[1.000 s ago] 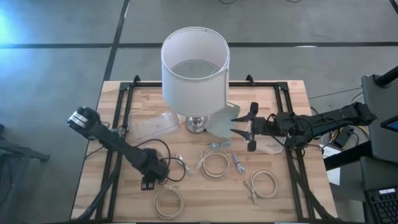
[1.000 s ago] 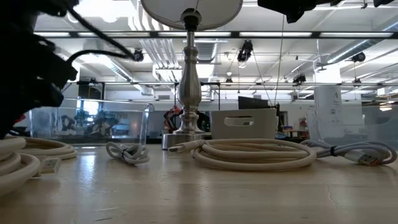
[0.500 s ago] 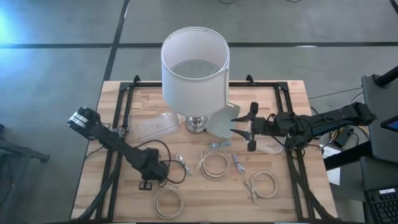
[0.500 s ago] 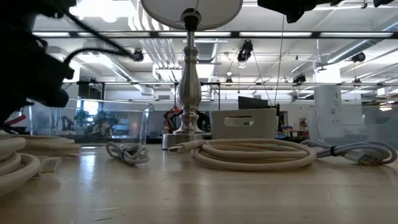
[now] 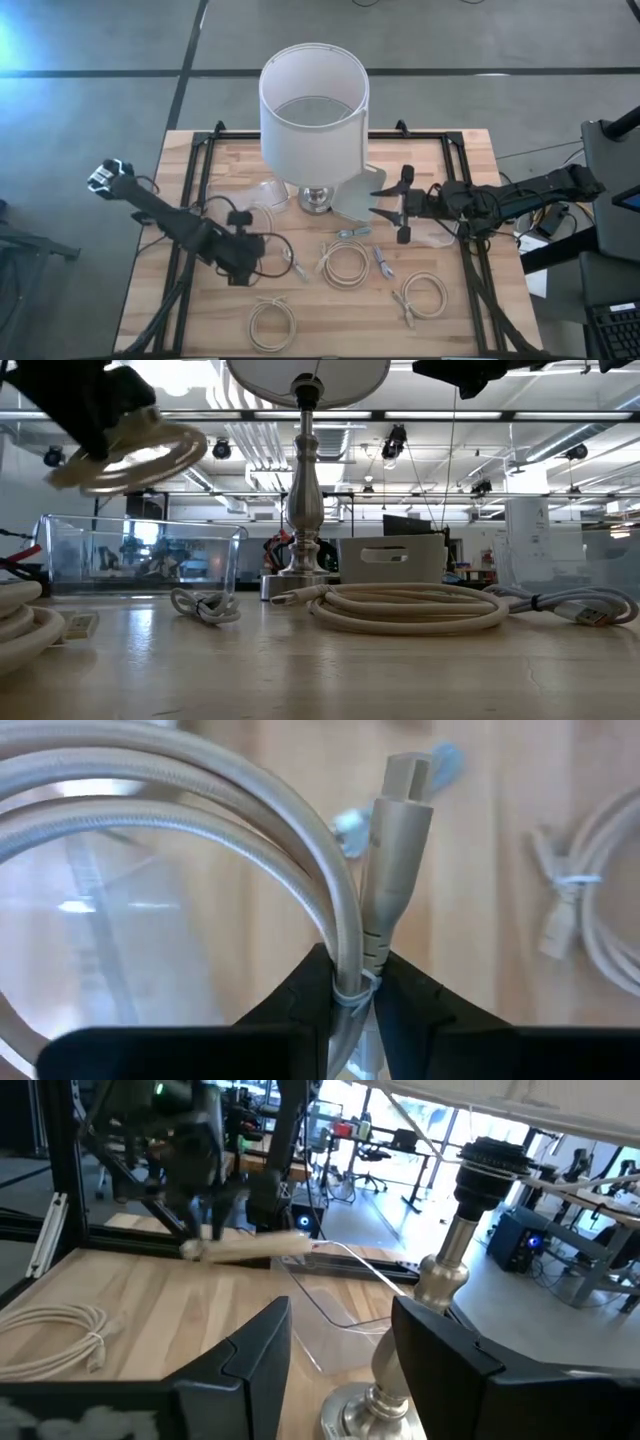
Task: Pick & Place USB Port
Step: Put the light brown HDMI cable into the left transparent bin
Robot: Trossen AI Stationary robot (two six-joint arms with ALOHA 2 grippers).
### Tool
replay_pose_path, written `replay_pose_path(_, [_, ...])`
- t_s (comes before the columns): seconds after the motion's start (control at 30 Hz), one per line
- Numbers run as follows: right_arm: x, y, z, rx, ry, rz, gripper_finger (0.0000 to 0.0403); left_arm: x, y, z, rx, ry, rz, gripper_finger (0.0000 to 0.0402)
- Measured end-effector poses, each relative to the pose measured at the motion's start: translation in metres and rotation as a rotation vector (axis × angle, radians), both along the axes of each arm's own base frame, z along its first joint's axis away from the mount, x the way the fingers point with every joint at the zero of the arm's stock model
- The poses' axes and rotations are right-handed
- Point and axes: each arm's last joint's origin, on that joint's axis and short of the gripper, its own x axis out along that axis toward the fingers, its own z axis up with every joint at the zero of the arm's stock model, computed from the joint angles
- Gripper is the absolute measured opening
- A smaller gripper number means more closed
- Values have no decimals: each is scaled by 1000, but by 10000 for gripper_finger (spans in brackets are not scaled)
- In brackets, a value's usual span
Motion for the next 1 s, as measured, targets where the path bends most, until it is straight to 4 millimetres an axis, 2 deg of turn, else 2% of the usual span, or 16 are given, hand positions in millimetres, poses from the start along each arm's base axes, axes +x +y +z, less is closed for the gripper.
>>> replay_pose_path(0.27, [1,0,-1,0,0,0,169,-11,36,4,172,95,119,60])
replay_pose_path(0.4, [2,0,-1,0,2,0,169,-8,54,5,300,117,161,60])
replay_pose_path(0.5, [2,0,-1,-1,3,0,169,-1,68,1,327,159,188,60])
replay_pose_path(0.73, [2,0,-1,-1,3,0,169,0,99,-30,319,336,266,62])
replay_pose_path(1.0, [2,0,-1,-1,3,0,169,2,112,-63,309,476,226,72])
